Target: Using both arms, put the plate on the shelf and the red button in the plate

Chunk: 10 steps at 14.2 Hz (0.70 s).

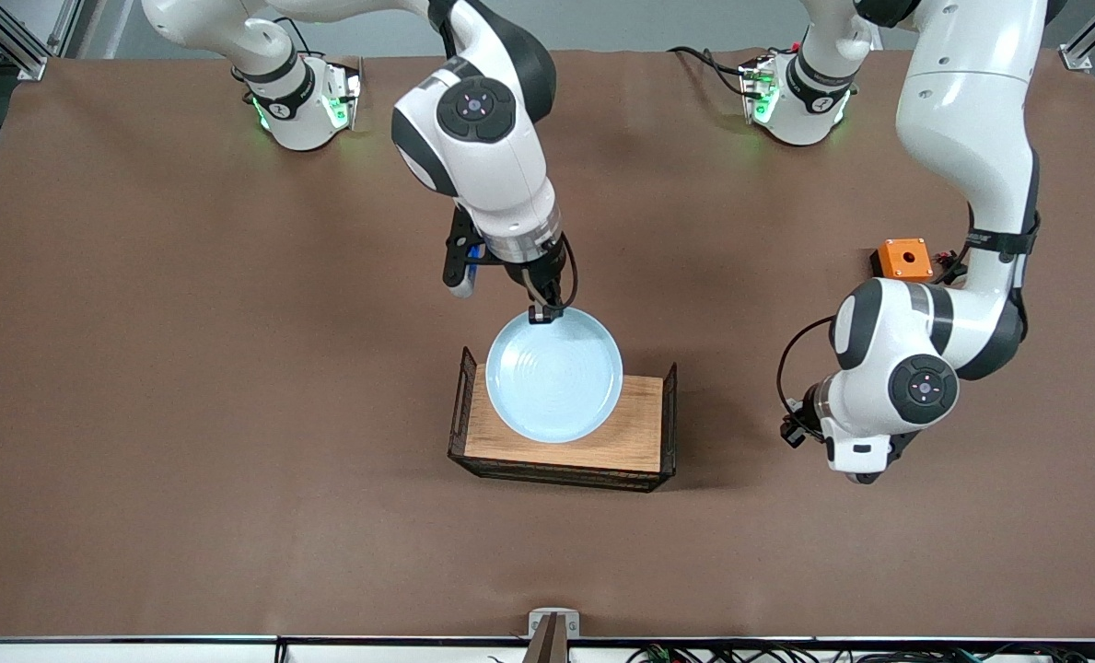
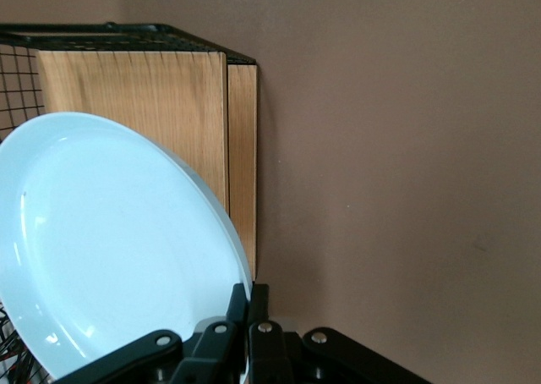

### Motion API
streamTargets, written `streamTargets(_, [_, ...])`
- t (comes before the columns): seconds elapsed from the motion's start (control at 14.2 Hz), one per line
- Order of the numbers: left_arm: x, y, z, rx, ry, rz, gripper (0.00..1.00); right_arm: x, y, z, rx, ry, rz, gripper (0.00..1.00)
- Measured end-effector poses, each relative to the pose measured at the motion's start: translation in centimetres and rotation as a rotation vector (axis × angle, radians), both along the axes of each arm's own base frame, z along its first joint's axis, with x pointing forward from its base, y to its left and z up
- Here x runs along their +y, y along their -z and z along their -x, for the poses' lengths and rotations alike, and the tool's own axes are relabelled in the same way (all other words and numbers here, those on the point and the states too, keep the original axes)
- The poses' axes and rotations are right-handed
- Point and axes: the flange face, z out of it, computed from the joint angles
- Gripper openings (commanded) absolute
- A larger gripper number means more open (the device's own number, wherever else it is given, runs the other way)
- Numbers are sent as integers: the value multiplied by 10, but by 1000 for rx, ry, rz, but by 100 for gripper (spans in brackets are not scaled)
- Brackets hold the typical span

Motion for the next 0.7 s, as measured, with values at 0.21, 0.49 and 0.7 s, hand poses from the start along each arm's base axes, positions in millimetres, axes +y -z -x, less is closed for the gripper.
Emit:
streamTargets(0.21, [0,-24,-5,13,-9,-14,9,3,18,-6,-6,4,-2,2])
streamTargets(0.49, [10,-55,-6,18,-23,-20,8,-1,39,-17,-8,19,9,3])
streamTargets(0.7, [23,-82,-5,22,-42,-23,8,-4,51,-22,0,25,18,5])
